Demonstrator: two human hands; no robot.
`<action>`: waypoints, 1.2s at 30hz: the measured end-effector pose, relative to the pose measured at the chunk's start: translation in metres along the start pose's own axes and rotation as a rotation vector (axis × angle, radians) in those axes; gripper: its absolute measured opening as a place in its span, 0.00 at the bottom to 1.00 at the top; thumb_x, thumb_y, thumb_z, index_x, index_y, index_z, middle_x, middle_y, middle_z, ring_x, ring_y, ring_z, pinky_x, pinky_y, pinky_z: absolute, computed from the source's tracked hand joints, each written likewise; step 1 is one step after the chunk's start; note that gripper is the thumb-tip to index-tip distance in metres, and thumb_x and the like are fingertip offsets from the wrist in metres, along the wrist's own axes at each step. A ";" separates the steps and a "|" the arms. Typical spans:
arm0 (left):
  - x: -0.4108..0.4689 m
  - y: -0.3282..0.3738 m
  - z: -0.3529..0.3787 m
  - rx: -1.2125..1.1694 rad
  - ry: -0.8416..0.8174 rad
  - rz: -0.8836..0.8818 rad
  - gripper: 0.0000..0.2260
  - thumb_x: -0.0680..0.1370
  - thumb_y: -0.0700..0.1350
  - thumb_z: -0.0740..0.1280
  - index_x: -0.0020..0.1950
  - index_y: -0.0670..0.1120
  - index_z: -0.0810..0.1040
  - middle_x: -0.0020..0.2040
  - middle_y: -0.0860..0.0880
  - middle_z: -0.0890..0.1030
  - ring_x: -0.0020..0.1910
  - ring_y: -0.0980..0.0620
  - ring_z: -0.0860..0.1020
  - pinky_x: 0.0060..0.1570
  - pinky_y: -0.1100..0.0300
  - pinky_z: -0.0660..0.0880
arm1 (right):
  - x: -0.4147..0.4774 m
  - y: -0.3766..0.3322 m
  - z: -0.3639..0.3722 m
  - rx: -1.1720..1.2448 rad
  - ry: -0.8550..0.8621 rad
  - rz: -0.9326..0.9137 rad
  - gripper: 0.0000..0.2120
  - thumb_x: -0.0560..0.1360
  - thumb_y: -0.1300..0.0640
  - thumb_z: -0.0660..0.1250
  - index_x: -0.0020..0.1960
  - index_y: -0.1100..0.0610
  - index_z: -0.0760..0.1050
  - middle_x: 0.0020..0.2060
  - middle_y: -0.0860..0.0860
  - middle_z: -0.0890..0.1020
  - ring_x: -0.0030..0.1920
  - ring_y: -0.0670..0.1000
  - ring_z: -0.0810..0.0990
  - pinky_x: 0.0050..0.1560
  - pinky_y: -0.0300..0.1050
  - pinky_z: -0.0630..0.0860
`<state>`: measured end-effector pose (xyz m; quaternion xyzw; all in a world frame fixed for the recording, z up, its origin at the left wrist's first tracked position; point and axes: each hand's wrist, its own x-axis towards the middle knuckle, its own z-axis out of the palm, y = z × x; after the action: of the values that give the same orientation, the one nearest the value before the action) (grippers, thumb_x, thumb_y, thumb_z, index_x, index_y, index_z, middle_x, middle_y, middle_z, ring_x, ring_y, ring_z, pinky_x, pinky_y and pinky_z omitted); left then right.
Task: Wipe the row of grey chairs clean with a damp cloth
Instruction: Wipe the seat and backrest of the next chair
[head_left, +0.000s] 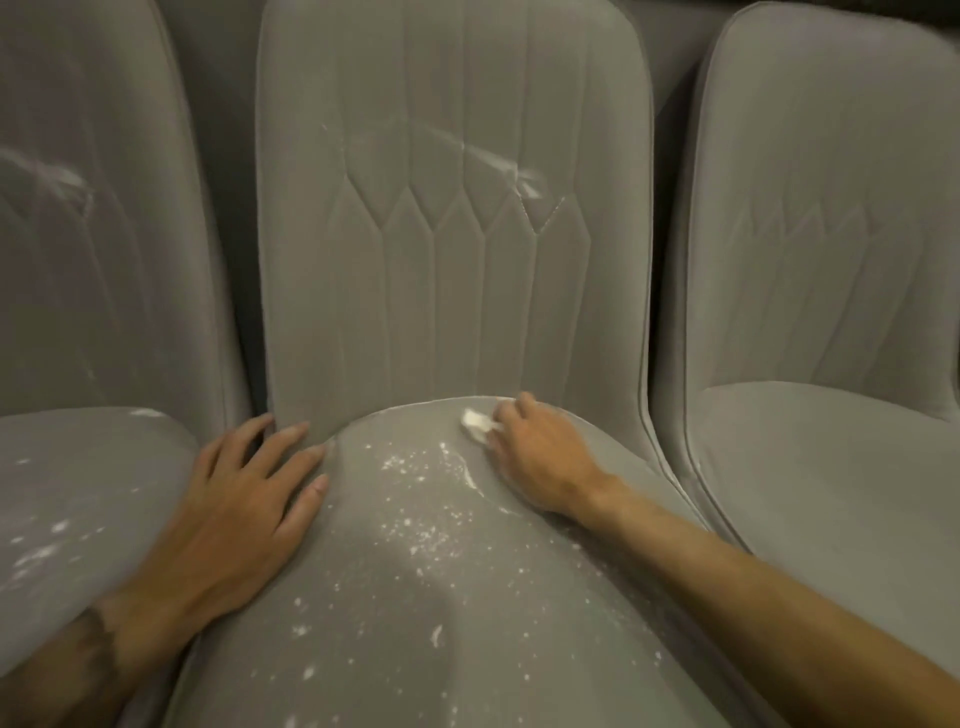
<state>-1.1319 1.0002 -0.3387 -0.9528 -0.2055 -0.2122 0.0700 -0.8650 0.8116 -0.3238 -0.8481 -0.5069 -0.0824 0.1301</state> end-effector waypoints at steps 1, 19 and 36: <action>-0.001 -0.003 -0.001 -0.009 -0.022 -0.016 0.23 0.83 0.56 0.54 0.66 0.47 0.82 0.70 0.44 0.78 0.72 0.37 0.71 0.69 0.42 0.64 | -0.001 0.014 -0.004 -0.084 -0.002 0.089 0.15 0.84 0.47 0.55 0.62 0.57 0.70 0.57 0.57 0.74 0.54 0.62 0.76 0.54 0.55 0.72; -0.008 -0.010 0.006 -0.149 -0.072 -0.050 0.23 0.85 0.56 0.50 0.72 0.50 0.76 0.77 0.47 0.70 0.74 0.39 0.67 0.73 0.41 0.64 | -0.001 0.006 -0.005 -0.130 0.011 0.421 0.15 0.85 0.51 0.53 0.63 0.60 0.69 0.60 0.61 0.73 0.57 0.65 0.75 0.58 0.58 0.72; -0.006 -0.011 0.015 -0.151 -0.059 -0.081 0.24 0.84 0.59 0.47 0.74 0.55 0.73 0.79 0.51 0.67 0.76 0.43 0.64 0.76 0.44 0.60 | 0.019 0.001 0.001 -0.084 0.045 0.552 0.13 0.84 0.57 0.55 0.64 0.64 0.69 0.63 0.64 0.72 0.61 0.67 0.75 0.61 0.57 0.71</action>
<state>-1.1365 1.0115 -0.3541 -0.9522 -0.2291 -0.2016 -0.0169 -0.8555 0.8276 -0.3201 -0.9566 -0.2501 -0.0837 0.1239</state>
